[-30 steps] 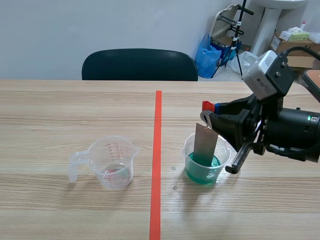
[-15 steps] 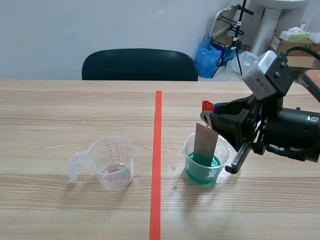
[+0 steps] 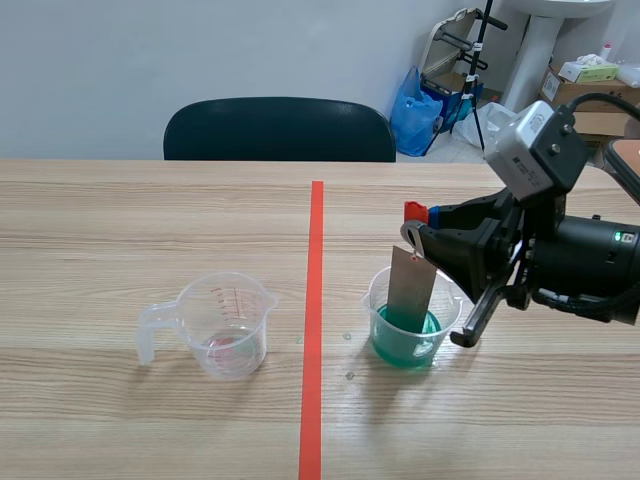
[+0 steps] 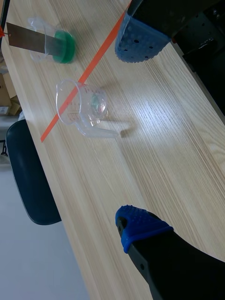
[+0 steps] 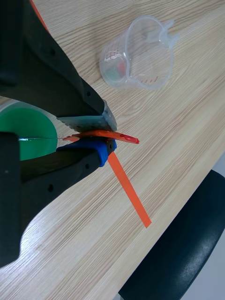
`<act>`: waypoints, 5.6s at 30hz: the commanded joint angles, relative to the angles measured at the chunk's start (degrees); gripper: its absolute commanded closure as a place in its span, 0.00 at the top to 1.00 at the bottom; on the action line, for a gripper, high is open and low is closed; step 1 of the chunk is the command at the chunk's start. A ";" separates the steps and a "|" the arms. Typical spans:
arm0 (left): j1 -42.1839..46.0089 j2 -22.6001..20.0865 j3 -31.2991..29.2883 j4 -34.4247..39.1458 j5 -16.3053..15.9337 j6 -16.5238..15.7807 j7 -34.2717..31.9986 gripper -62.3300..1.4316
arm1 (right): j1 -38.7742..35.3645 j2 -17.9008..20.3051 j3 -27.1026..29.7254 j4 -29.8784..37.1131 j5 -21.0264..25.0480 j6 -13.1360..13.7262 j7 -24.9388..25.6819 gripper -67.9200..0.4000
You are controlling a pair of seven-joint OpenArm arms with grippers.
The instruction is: Do the redox reaction experiment
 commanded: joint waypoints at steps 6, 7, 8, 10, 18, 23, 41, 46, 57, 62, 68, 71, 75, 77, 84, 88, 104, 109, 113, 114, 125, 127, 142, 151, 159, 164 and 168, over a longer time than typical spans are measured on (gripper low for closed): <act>0.07 -0.17 0.07 0.72 -0.55 -0.11 -1.05 1.00 | 0.81 0.52 0.15 0.31 -0.24 -0.15 0.17 0.02; 0.07 -0.17 0.07 0.72 -0.55 -0.11 -1.05 1.00 | 0.81 0.52 0.15 0.31 -0.24 -0.15 0.17 0.02; 0.07 -0.17 0.07 0.72 -0.55 -0.11 -1.05 1.00 | 0.81 0.52 0.15 0.31 -0.24 -0.15 0.17 0.02; 0.07 -0.17 0.07 0.72 -0.55 -0.11 -1.07 1.00 | 0.81 0.52 0.15 0.31 -0.24 -0.15 0.17 0.02; 0.07 -0.17 0.07 0.72 -0.55 -0.11 -1.07 1.00 | 0.81 0.52 0.15 0.31 -0.24 -0.15 0.17 0.02; 0.07 -0.17 0.07 0.72 -0.55 -0.11 -1.07 1.00 | 0.81 0.52 0.15 0.31 -0.24 -0.15 0.17 0.02; 0.07 -0.17 0.07 0.72 -0.55 -0.11 -1.07 1.00 | 0.81 0.52 0.15 0.31 -0.24 -0.15 0.15 0.02; 0.07 -0.17 0.07 0.72 -0.55 -0.11 -1.07 1.00 | 0.81 0.52 0.15 0.31 -0.46 -0.15 0.15 0.02; 0.07 -0.17 0.07 0.72 -0.55 -0.11 -1.07 1.00 | 0.81 0.52 0.15 0.31 -0.46 -0.15 0.15 0.02; 0.07 -0.17 0.07 0.72 -0.55 -0.11 -1.07 1.00 | 0.81 0.52 0.15 0.31 -0.46 -0.17 0.15 0.02; 0.07 -0.17 0.07 0.72 -0.55 -0.11 -1.14 1.00 | 0.81 0.52 0.15 0.31 -0.46 -0.17 0.15 0.02; 0.07 -0.17 0.07 0.72 -0.55 -0.11 -1.14 1.00 | 0.81 0.52 0.15 0.31 -0.46 -0.17 0.15 0.02; 0.07 -0.17 0.07 0.72 -0.55 -0.11 -1.18 1.00 | 0.81 0.52 0.15 0.31 -0.46 -0.17 0.15 0.02; 0.07 -0.17 0.07 0.72 -0.55 -0.11 -1.29 1.00 | 0.81 0.52 0.15 0.31 -0.46 -0.17 0.15 0.02; 0.07 -0.17 0.07 0.72 -0.55 -0.11 -1.29 1.00 | 0.81 0.52 0.15 0.31 -0.46 -0.17 0.15 0.02; 0.07 -0.17 0.07 0.72 -0.55 -0.11 -1.29 1.00 | 0.81 0.52 0.15 0.31 -0.46 -0.17 0.15 0.02; 0.07 -0.17 0.07 0.72 -0.55 -0.11 -1.29 1.00 | 0.81 0.59 0.15 0.31 -0.46 -0.17 0.13 0.02; 0.07 -0.17 0.07 0.72 -0.55 -0.11 -1.29 1.00 | 0.81 0.66 0.17 0.31 -0.46 -0.17 0.13 0.02; 0.07 -0.17 0.07 0.72 -0.55 -0.11 -1.29 1.00 | 0.81 0.66 0.17 0.31 -0.46 -0.17 0.13 0.02; 0.07 -0.17 0.07 0.72 -0.55 -0.11 -1.29 1.00 | 0.81 0.66 0.17 0.31 -0.46 -0.17 0.13 0.02; 0.07 -0.20 0.07 0.72 -0.55 -0.11 -1.29 1.00 | 0.81 1.05 0.59 0.72 -0.39 0.07 0.13 0.02; 0.07 -0.20 0.07 0.72 -0.55 -0.11 -1.29 1.00 | 0.63 1.53 1.01 1.60 -0.33 0.09 -0.04 0.02; 0.07 -0.17 0.07 0.72 -0.57 -0.11 -1.27 1.00 | -3.93 6.49 8.07 11.76 4.79 0.24 -2.71 0.02; 0.07 -0.17 0.07 0.72 -0.57 -0.11 -1.29 1.00 | -5.88 6.73 13.03 17.59 7.91 0.98 -7.45 0.02; 0.07 -0.17 0.07 0.72 -0.57 -0.11 -1.29 1.00 | -5.88 6.73 16.31 22.10 12.85 1.11 -12.50 0.02; 0.07 -0.17 0.07 0.72 -0.57 -0.11 -1.29 1.00 | -5.86 6.73 18.51 25.20 16.09 1.11 -16.37 0.02; 0.07 -0.20 0.07 0.72 -0.57 -0.11 -1.29 1.00 | -5.86 6.73 19.93 27.15 18.12 1.27 -17.97 0.02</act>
